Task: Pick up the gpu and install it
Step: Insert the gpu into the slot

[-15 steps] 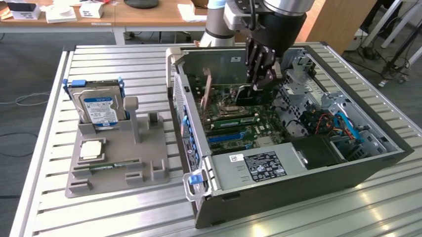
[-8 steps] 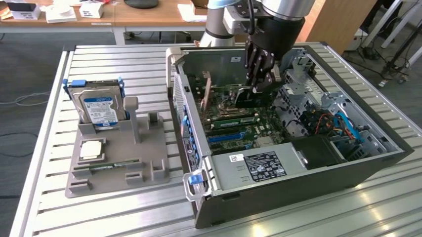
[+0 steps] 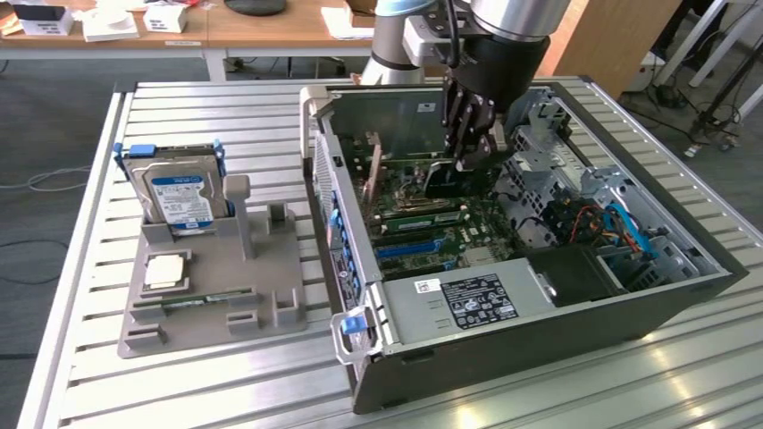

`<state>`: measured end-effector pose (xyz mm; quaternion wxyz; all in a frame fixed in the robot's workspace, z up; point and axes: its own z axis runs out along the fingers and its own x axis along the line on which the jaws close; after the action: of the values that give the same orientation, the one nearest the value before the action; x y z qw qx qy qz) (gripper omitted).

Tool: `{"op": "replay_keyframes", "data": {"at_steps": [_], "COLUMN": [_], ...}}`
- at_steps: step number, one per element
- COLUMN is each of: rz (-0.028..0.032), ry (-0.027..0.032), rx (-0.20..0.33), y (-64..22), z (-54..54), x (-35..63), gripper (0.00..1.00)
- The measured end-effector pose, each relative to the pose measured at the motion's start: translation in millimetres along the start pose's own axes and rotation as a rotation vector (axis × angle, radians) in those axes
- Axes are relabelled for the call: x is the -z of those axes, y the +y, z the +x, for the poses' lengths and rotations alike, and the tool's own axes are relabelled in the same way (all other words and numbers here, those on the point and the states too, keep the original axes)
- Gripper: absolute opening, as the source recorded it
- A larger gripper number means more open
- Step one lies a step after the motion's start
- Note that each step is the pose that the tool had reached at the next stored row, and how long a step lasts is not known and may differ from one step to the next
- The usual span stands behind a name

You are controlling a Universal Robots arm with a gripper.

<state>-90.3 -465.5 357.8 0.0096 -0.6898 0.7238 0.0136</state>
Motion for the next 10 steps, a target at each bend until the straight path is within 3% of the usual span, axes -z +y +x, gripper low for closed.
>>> {"op": "replay_keyframes", "data": {"at_steps": [4,10], "rz": [0.0001,0.0001], "ry": [-0.0001,-0.0001], "rx": [0.000,0.000], "y": [0.0,-0.1], "z": [0.0,0.3], "x": [-0.1,-9.0], "gripper": [0.27,0.27]}}
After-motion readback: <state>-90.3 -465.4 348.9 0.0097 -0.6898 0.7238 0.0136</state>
